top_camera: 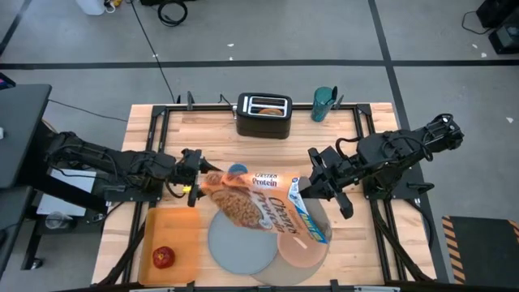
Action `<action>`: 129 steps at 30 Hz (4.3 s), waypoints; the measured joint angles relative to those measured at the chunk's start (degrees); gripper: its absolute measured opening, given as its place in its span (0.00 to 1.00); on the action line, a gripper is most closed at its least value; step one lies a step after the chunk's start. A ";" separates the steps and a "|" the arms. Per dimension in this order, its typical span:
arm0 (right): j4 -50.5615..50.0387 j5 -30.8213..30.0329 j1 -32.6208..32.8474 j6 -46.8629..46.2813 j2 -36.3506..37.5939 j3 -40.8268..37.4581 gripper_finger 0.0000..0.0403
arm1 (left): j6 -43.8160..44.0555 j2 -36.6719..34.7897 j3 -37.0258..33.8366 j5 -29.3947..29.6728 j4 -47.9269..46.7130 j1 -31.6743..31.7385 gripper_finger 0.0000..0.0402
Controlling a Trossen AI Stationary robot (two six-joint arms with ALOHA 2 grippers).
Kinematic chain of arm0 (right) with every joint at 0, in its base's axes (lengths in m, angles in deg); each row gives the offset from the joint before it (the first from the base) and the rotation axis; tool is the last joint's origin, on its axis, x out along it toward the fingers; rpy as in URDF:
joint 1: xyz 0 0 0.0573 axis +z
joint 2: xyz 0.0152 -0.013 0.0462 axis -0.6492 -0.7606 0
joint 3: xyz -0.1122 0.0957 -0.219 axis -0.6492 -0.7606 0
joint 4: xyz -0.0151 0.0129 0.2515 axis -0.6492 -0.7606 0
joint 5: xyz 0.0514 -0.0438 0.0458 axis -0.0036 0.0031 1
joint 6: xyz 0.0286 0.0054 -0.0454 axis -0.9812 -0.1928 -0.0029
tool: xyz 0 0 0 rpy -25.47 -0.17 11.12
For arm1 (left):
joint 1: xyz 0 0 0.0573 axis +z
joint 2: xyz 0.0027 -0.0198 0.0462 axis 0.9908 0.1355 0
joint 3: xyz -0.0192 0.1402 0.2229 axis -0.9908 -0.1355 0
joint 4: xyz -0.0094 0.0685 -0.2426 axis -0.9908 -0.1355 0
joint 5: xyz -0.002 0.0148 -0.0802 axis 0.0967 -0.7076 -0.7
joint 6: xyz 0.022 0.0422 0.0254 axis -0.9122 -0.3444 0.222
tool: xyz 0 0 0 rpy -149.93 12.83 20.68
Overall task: Arrange a breakfast setting
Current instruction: Pour the cereal from the cereal box into the orange bowl
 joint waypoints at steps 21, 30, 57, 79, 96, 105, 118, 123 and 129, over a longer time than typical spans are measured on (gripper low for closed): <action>-1.22 2.98 0.42 -0.02 -0.11 -0.03 0.02 | -3.78 3.56 31.50 -12.32 -40.43 1.00 0.73; -1.21 2.73 0.63 0.00 -0.17 -0.03 0.02 | -1.68 7.72 31.53 -21.28 -30.18 2.38 0.81; -0.68 1.02 0.74 0.46 -0.20 -0.03 0.02 | -3.20 12.16 28.25 -20.16 -31.77 -1.66 0.81; 1.41 0.35 0.74 1.79 -0.17 -0.03 0.02 | -3.62 11.81 27.30 -9.49 -28.19 -1.40 0.81; 1.39 1.41 0.74 1.82 -0.20 -0.03 0.02 | 4.57 9.39 10.76 -12.61 3.61 0.36 0.81; 1.42 0.44 0.74 2.17 -0.18 -0.03 0.02 | 9.35 9.41 8.67 -12.67 12.16 0.20 0.81; -0.31 -0.51 0.74 1.49 -0.17 -0.03 0.02 | 10.34 9.41 8.66 -12.43 11.59 0.22 0.68; -0.56 -0.58 0.74 1.34 -0.17 -0.03 0.04 | 10.31 9.41 8.66 -12.51 11.57 0.22 0.56; -3.29 -2.06 0.74 -1.07 -0.14 0.03 0.04 | 10.31 9.41 8.66 -12.93 10.76 0.24 0.50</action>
